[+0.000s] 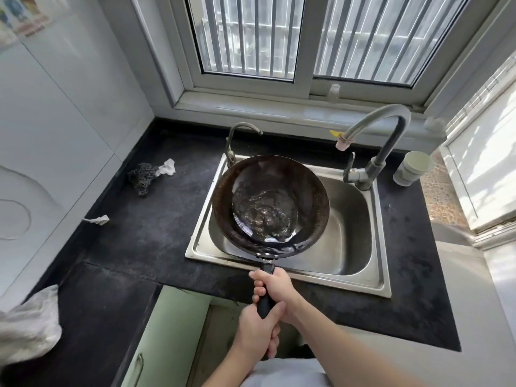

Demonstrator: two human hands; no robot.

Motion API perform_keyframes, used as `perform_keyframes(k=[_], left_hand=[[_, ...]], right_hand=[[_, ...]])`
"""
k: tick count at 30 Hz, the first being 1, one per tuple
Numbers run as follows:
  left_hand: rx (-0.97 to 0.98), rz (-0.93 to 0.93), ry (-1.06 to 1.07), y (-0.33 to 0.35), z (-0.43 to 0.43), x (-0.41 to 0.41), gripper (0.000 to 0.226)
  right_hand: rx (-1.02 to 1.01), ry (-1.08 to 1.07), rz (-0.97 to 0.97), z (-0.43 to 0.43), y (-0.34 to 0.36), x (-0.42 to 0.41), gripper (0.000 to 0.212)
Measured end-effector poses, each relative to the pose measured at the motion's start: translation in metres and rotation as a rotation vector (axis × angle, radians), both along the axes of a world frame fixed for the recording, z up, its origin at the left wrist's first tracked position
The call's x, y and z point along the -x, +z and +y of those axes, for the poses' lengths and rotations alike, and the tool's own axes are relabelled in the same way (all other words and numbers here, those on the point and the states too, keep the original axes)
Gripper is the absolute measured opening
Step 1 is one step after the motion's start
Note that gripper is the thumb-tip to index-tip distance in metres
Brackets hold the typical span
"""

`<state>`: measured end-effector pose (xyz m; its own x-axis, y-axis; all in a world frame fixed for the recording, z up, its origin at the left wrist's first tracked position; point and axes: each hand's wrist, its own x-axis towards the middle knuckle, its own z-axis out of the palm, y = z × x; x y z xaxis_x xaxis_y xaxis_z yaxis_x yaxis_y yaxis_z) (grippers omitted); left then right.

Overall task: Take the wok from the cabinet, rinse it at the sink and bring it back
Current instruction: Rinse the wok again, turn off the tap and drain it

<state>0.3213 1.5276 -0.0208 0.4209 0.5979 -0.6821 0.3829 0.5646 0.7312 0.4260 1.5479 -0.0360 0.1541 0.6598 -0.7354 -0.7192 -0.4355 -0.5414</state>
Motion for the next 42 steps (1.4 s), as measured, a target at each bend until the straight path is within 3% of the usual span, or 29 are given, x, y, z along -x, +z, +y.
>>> perform_keyframes(k=[22, 33, 42], left_hand=[[-0.028, 0.015, -0.07, 0.004, 0.012, -0.015, 0.042], [0.075, 0.037, -0.151, 0.0, -0.009, -0.017, 0.04], [-0.008, 0.022, -0.105, 0.006, 0.002, -0.029, 0.043]], right_hand=[[0.009, -0.035, 0.032, 0.006, -0.001, -0.017, 0.028], [0.073, -0.118, 0.038, -0.025, -0.012, -0.018, 0.033], [0.027, -0.095, 0.043, -0.007, 0.0, -0.03, 0.026]])
